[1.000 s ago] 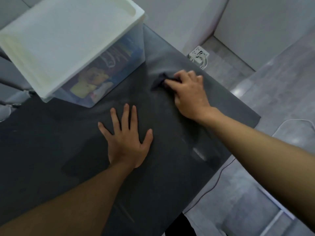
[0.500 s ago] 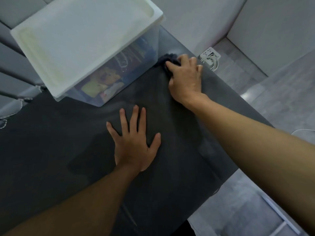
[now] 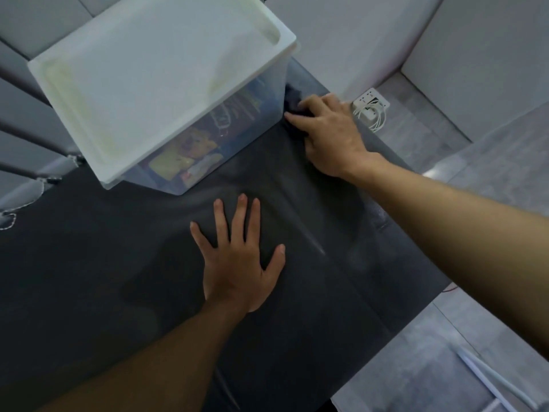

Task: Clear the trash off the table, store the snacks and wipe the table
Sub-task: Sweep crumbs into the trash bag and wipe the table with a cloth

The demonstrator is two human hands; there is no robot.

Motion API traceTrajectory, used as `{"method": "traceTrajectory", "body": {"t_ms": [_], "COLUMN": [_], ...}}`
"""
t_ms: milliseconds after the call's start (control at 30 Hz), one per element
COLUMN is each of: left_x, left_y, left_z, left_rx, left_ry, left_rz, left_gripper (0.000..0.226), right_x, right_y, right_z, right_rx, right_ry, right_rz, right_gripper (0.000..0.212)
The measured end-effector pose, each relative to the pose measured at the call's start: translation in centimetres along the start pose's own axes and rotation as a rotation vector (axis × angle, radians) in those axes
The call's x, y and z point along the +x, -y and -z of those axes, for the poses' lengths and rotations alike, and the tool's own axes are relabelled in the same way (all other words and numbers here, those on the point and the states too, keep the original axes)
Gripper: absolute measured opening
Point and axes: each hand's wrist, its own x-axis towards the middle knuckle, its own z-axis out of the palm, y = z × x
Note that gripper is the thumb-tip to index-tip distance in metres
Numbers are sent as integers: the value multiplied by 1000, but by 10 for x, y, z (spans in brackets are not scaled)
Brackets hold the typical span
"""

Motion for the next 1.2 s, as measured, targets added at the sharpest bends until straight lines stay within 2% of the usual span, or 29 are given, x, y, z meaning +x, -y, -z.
{"method": "traceTrajectory", "body": {"t_ms": [33, 67, 133, 167, 200, 300, 333, 433, 467, 567, 600, 700, 833, 967, 1100, 1133, 1200], "left_x": [0, 0, 1, 1, 1, 1, 2, 2, 2, 2, 2, 2, 2, 3, 3, 2, 3], "left_y": [0, 0, -1, -1, -1, 0, 0, -1, 0, 1, 1, 2, 2, 2, 3, 2, 2], "left_z": [0, 0, 1, 1, 1, 1, 1, 1, 1, 1, 1, 1, 1, 2, 0, 0, 0], "left_rx": [-1, -4, -11, -14, -14, -15, -18, -23, -20, -16, -16, -18, -10, -17, -23, -21, -17], "left_ry": [2, 6, 15, 20, 26, 28, 27, 30, 32, 38, 37, 41, 48, 46, 46, 45, 38], "left_rz": [2, 3, 2, 3, 4, 6, 7, 4, 1, -6, -10, -13, -14, -15, -13, -11, -8], "left_gripper": [85, 85, 85, 85, 85, 85, 85, 85, 86, 86, 86, 86, 87, 86, 86, 86, 86], "right_x": [1, 7, 23, 32, 39, 47, 49, 62, 66, 74, 76, 81, 81, 86, 58, 50, 36], "right_y": [-6, -13, -20, -19, -17, -19, -24, -29, -24, -16, -17, -7, 7, -2, -4, -11, -26], "right_z": [1, 1, 1, 1, 1, 3, 3, 3, 4, 4, 6, 14, 22, 13, 1, 2, 3], "right_rx": [7, 7, 26, 55, 78, 104, 106, 93, 100, 157, 175, 177, 163, 202, 225, 221, 224], "right_ry": [13, 2, -41, -34, -14, 100, 100, 6, 27, 128, 125, 35, 112, 25, 121, 131, 90], "right_rz": [27, -37, -276, -328, -289, 5, 15, -220, -203, 71, 81, -123, 38, -151, 19, 8, -135], "right_gripper": [48, 48, 46, 46, 47, 53, 51, 40, 43, 58, 56, 41, 36, 44, 58, 56, 48]}}
